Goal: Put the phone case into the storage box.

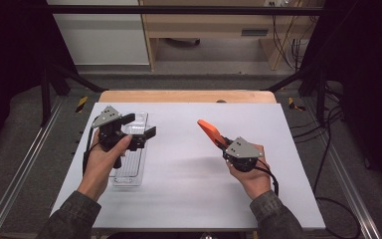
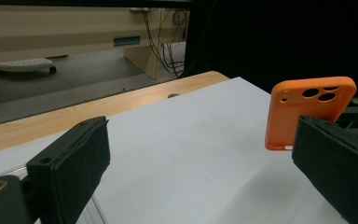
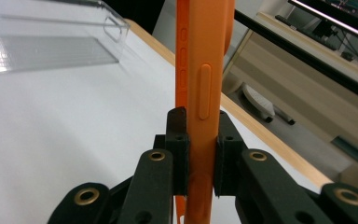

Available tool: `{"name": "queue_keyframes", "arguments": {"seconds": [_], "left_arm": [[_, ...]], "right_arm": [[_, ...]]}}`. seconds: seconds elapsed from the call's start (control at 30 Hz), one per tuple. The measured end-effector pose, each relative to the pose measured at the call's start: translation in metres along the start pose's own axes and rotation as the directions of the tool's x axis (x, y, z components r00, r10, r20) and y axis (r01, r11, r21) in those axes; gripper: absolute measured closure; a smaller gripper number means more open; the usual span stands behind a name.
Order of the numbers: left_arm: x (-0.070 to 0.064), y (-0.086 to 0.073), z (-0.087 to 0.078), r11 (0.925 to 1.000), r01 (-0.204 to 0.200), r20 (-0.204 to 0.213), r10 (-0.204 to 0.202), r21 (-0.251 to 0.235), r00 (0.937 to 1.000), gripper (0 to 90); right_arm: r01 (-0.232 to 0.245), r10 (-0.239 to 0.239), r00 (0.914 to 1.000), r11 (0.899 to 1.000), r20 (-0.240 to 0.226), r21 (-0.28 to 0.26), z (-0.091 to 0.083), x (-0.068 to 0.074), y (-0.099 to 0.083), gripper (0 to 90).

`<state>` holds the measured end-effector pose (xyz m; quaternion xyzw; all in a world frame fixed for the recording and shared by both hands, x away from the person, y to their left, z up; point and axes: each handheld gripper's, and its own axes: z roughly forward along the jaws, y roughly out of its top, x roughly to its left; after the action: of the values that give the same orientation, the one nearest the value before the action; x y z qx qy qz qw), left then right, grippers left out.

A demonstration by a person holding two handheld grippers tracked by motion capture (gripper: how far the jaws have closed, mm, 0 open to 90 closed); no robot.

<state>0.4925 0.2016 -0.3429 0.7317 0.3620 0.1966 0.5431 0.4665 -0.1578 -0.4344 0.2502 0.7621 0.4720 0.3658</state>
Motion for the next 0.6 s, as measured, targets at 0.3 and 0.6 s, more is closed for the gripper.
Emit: {"name": "queue_keyframes", "arguments": {"seconds": [0.3, 0.6], "left_arm": [[-0.012, -0.002, 0.009, 0.9987, -0.036, -0.010, 0.036, -0.035, 0.9993, 3.9], [-0.022, -0.012, 0.025, 0.9984, -0.056, 0.007, 0.056, -0.007, 0.9984, 4.0]], "right_arm": [[-0.134, 0.132, 0.9907, 0.989, -0.035, -0.056, 0.005, 0.005, 0.001, 79.6], [-0.177, 0.173, 0.9830, 0.981, -0.062, -0.073, 0.012, 0.017, -0.003, 79.6]]}}
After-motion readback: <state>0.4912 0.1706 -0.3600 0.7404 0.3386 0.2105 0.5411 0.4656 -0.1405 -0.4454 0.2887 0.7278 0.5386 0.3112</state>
